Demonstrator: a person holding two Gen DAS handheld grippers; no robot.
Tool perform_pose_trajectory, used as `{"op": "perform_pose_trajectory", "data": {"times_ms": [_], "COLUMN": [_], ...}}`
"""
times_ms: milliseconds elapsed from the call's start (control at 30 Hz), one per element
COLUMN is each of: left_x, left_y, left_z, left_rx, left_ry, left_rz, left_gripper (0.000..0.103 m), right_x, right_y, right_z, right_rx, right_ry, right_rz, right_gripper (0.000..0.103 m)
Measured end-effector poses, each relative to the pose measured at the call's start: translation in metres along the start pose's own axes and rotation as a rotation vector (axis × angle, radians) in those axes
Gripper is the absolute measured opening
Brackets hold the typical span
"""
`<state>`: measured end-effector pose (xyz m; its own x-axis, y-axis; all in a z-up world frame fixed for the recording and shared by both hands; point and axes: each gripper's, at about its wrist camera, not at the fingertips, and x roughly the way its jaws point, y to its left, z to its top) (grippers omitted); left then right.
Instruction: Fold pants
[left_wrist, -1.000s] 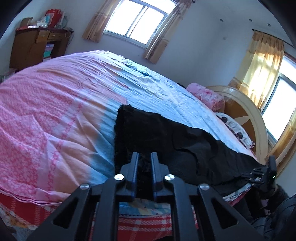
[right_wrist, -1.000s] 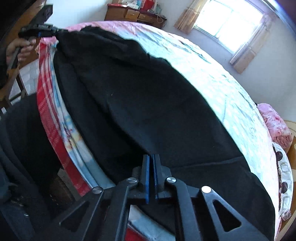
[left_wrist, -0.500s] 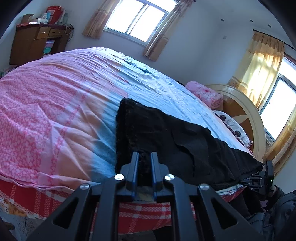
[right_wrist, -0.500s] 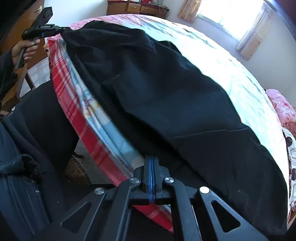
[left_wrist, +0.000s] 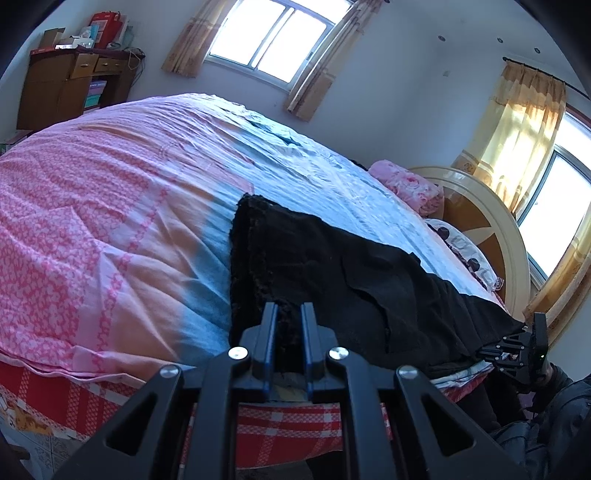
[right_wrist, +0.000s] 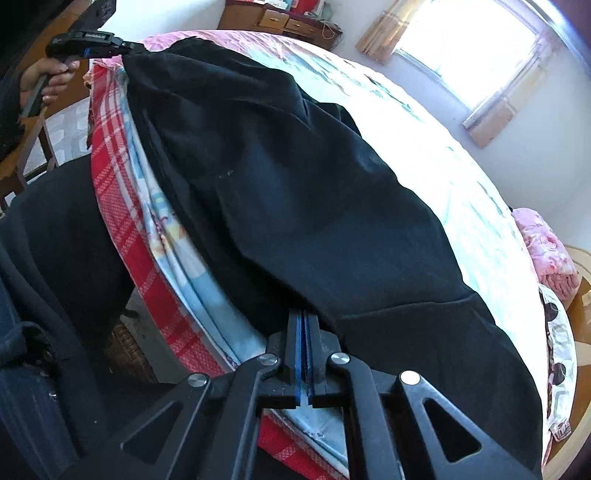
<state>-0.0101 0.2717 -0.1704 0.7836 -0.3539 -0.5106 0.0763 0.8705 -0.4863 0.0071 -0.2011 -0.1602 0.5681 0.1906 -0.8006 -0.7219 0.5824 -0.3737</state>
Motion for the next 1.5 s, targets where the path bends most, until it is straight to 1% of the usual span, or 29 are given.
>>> {"op": "perform_pose_trajectory", "data": {"times_ms": [33,100,133,167,200,267,367,467,533,567,600,633,667,767,867,967,1000,1100,1167,1200,1233,1267,1333,1400,1433,1467,1500], "left_x": [0.000,-0.001,-0.001,-0.001,-0.001,0.000,0.000,0.000,0.001,0.001,0.000,0.000,-0.001,-0.004,-0.004,-0.002,-0.002,-0.001,0.001,0.002,0.002,0.000,-0.008,-0.016,-0.022,-0.028,-0.034], "left_y": [0.000,0.002,0.003,0.004,0.006,0.008,0.008,0.008,0.008,0.007,0.007,0.007,0.006,0.007,0.010,0.014,0.015,0.016,0.020,0.021,0.020,0.020,0.017,0.013,0.011,0.010,0.010], "left_z": [0.000,-0.001,-0.001,-0.002,-0.002,-0.003,-0.003,-0.003,-0.004,-0.004,-0.004,-0.003,-0.003,0.000,-0.001,-0.003,-0.003,-0.005,-0.008,-0.009,-0.011,-0.012,-0.011,-0.008,-0.006,-0.004,-0.002], "left_rx": [0.000,0.000,-0.003,-0.006,-0.010,-0.016,-0.017,-0.015,-0.013,-0.013,-0.012,-0.010,-0.007,-0.010,-0.014,-0.041,-0.045,-0.039,-0.047,-0.044,-0.043,-0.044,-0.026,0.008,0.025,0.036,0.043], "left_ry": [-0.003,-0.005,-0.008,-0.009,-0.010,-0.008,-0.007,-0.012,-0.012,-0.013,-0.014,-0.014,-0.016,-0.022,-0.018,-0.017,-0.019,-0.007,0.016,0.022,0.025,0.028,0.024,0.012,-0.002,-0.021,-0.044], "left_rz": [-0.002,-0.004,-0.007,-0.009,-0.011,-0.014,-0.014,-0.014,-0.009,-0.009,-0.008,-0.009,-0.010,-0.015,-0.009,-0.016,-0.020,-0.014,-0.015,0.000,0.015,0.013,0.030,0.064,0.089,0.116,0.141], "left_gripper": [0.013,0.013,0.013,0.013,0.013,0.013,0.013,0.013,0.013,0.013,0.013,0.013,0.013,0.013,0.013,0.013,0.013,0.013,0.013,0.016,0.021,0.021,0.022,0.033,0.043,0.059,0.065], "right_x": [-0.003,-0.012,-0.017,-0.020,-0.023,-0.021,-0.006,0.006,0.013,0.014,0.015,0.014,0.009,-0.006,-0.019,-0.021,-0.021,-0.014,-0.003,0.007,0.010,0.011,0.008,-0.002,-0.008,-0.017,-0.026], "right_y": [0.000,-0.001,0.000,0.003,0.005,0.004,0.003,0.008,0.011,0.012,0.012,0.010,0.009,0.009,0.007,0.005,0.006,0.012,0.017,0.021,0.022,0.024,0.023,0.011,0.002,-0.010,-0.020], "right_z": [0.000,0.001,0.001,0.001,0.002,0.006,0.010,0.010,0.010,0.010,0.011,0.011,0.012,0.012,0.010,0.006,0.004,0.000,-0.003,-0.004,-0.004,-0.004,-0.003,0.001,0.002,0.005,0.007], "right_rx": [0.009,0.027,0.024,0.011,-0.012,-0.021,-0.045,-0.090,-0.134,-0.154,-0.160,-0.153,-0.139,-0.128,-0.092,-0.064,-0.065,-0.090,-0.111,-0.127,-0.143,-0.161,-0.170,-0.125,-0.090,-0.045,-0.005], "right_ry": [0.000,-0.029,-0.052,-0.068,-0.088,-0.092,-0.068,-0.046,-0.042,-0.043,-0.042,-0.044,-0.050,-0.063,-0.068,-0.050,-0.055,-0.042,-0.015,0.019,0.023,0.027,0.035,0.037,0.035,0.025,-0.005], "right_rz": [0.024,0.090,0.090,0.085,0.055,-0.013,-0.049,-0.062,-0.111,-0.120,-0.136,-0.135,-0.105,-0.094,-0.044,-0.011,-0.014,-0.033,-0.033,-0.014,-0.021,-0.031,-0.021,0.044,0.080,0.109,0.129], "right_gripper": [0.008,0.040,0.043,0.043,0.043,0.043,0.043,0.043,0.041,0.026,0.017,0.007,0.003,0.002,0.002,0.002,0.002,0.002,0.003,0.004,0.004,0.005,0.006,0.012,0.026,0.045,0.052]}}
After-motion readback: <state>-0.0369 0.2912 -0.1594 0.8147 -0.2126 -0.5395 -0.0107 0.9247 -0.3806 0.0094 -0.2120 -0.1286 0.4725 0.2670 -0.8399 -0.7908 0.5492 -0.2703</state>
